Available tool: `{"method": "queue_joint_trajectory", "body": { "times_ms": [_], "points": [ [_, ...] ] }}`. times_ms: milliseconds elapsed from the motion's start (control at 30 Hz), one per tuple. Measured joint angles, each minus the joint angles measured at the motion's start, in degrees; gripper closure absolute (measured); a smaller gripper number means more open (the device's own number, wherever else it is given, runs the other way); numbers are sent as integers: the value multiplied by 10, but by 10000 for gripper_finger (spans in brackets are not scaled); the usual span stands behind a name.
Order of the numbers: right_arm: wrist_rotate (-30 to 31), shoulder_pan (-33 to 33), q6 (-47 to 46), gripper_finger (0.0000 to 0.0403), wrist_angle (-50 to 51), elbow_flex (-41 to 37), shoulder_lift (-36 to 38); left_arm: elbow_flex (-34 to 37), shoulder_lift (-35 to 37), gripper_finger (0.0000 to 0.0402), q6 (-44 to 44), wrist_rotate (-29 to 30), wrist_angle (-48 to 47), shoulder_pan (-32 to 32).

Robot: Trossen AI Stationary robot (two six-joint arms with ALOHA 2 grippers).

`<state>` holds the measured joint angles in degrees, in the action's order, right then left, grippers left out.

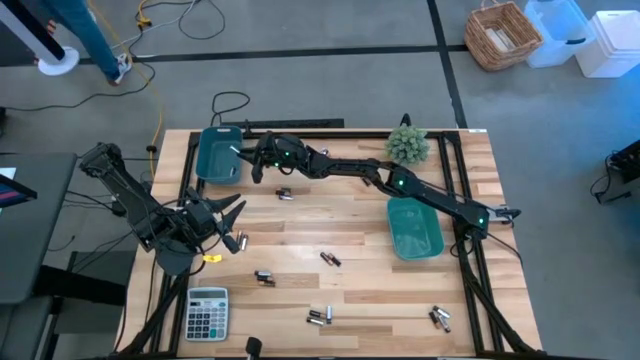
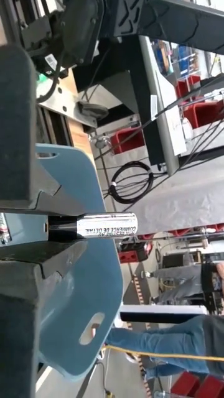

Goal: Sort batteries
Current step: Put the black-silver battery into the blue bin

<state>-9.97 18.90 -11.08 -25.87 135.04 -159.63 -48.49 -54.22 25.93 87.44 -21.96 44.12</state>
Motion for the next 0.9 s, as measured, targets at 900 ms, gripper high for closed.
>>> {"method": "queue_joint_trajectory", "body": {
  "times_ms": [900],
  "points": [
    [-18, -6, 54, 347, 0, 0, 7, 0, 0, 313, -2, 2, 0, 0]
  ]
}}
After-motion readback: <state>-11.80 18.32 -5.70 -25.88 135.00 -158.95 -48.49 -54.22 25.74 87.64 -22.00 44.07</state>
